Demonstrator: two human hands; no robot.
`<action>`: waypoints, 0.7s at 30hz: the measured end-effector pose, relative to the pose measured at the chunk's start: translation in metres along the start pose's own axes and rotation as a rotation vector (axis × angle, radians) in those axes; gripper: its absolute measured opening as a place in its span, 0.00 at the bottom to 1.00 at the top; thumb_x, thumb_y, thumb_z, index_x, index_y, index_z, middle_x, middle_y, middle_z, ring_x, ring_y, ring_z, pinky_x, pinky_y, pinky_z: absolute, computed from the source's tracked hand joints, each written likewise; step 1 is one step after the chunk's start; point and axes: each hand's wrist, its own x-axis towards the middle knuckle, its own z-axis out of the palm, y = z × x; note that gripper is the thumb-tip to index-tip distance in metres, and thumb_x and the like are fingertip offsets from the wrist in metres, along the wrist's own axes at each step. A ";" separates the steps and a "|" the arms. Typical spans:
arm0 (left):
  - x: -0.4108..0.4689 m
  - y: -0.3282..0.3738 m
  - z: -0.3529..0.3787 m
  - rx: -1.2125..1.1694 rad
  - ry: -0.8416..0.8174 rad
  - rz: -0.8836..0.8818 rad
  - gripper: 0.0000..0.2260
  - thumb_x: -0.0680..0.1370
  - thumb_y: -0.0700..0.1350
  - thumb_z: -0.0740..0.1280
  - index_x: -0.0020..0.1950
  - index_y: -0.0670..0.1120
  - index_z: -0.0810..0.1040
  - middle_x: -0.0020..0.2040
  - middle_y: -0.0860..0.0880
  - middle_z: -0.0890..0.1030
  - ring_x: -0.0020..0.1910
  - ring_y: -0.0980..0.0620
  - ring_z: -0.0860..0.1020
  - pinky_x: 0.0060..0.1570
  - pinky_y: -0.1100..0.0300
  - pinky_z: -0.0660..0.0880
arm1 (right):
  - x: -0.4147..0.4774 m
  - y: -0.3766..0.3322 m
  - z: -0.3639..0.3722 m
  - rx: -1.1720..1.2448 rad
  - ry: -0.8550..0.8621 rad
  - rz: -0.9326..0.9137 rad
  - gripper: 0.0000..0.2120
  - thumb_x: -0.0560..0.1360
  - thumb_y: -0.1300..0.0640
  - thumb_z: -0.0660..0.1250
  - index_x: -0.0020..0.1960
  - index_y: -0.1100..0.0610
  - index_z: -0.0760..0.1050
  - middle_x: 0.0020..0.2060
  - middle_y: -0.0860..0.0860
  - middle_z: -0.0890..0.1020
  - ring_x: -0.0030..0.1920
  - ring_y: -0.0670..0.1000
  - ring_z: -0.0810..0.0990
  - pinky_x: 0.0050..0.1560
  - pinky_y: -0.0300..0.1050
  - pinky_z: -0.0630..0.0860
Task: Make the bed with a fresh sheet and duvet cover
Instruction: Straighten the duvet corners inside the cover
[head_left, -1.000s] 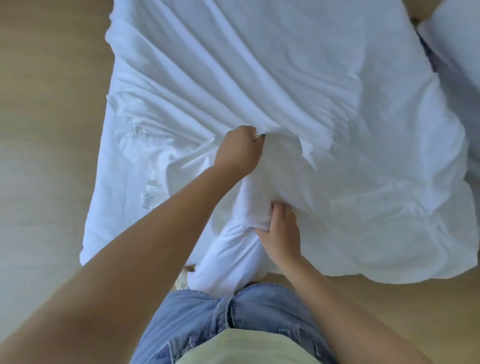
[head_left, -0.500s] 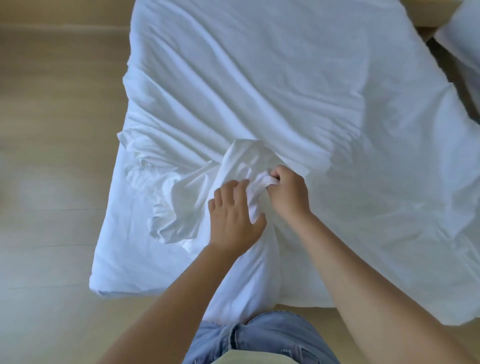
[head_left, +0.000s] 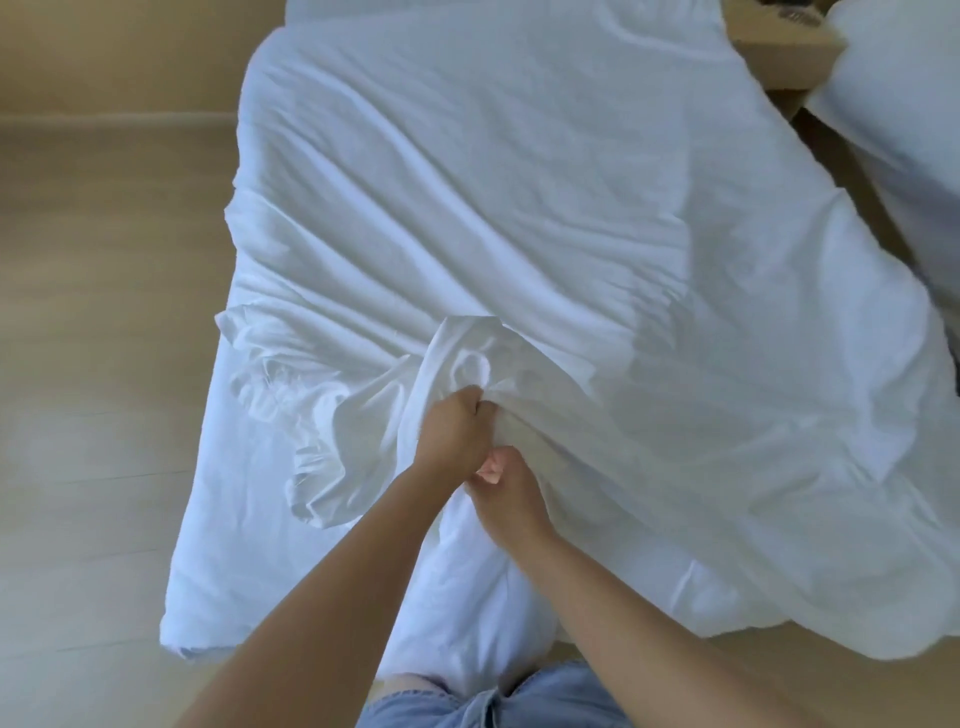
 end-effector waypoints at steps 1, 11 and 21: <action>0.002 0.013 -0.004 -0.011 -0.023 0.034 0.16 0.78 0.40 0.57 0.31 0.45 0.59 0.28 0.50 0.63 0.29 0.52 0.62 0.30 0.58 0.59 | -0.002 -0.006 0.001 0.044 0.068 -0.012 0.09 0.72 0.59 0.66 0.49 0.59 0.69 0.45 0.51 0.76 0.46 0.49 0.75 0.35 0.27 0.67; -0.008 0.114 -0.029 0.009 -0.258 0.305 0.18 0.75 0.41 0.61 0.28 0.45 0.59 0.25 0.49 0.65 0.24 0.49 0.68 0.26 0.63 0.63 | -0.016 -0.061 -0.034 0.248 0.391 -0.357 0.04 0.73 0.61 0.62 0.47 0.61 0.71 0.38 0.51 0.74 0.38 0.45 0.73 0.41 0.38 0.70; -0.019 0.011 -0.048 0.122 0.017 0.236 0.33 0.67 0.59 0.67 0.71 0.52 0.65 0.70 0.50 0.64 0.71 0.48 0.59 0.70 0.51 0.57 | -0.011 -0.059 -0.032 0.469 0.313 -0.137 0.18 0.81 0.53 0.58 0.32 0.53 0.70 0.25 0.42 0.74 0.29 0.39 0.73 0.35 0.34 0.69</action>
